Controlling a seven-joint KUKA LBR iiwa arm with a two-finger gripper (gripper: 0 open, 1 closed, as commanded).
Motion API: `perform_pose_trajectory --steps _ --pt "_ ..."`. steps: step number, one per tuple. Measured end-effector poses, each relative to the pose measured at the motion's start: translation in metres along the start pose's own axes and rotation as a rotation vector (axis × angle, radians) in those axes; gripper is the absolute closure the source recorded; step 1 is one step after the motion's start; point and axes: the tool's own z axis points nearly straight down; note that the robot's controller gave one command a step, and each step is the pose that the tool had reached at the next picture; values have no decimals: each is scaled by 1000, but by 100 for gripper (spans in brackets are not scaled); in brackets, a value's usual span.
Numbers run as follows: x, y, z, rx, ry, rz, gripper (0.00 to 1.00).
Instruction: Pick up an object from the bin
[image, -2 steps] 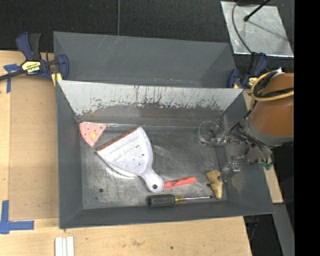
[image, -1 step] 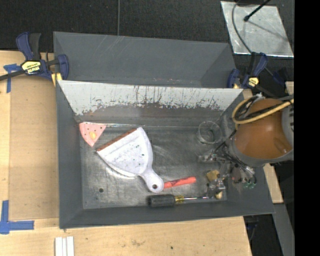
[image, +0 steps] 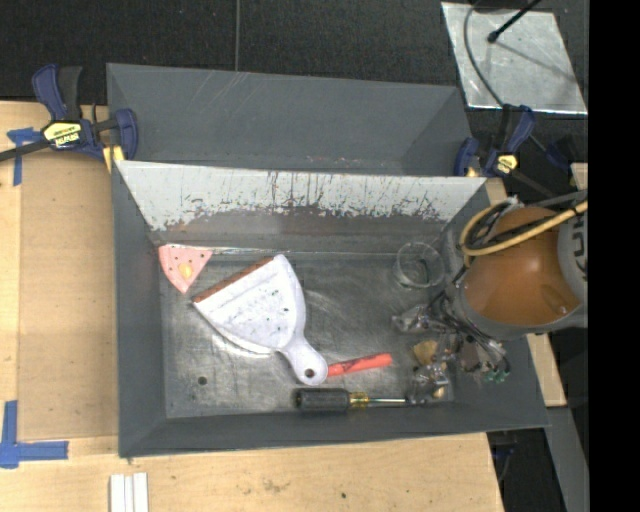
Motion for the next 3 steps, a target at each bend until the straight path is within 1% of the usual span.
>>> perform_pose_trajectory --steps 1,2,3 --pt "-1 18 -1 10 -4 47 0" --pt "1 58 -6 4 -6 -54 100" --pt "1 58 -6 4 -6 -55 100"
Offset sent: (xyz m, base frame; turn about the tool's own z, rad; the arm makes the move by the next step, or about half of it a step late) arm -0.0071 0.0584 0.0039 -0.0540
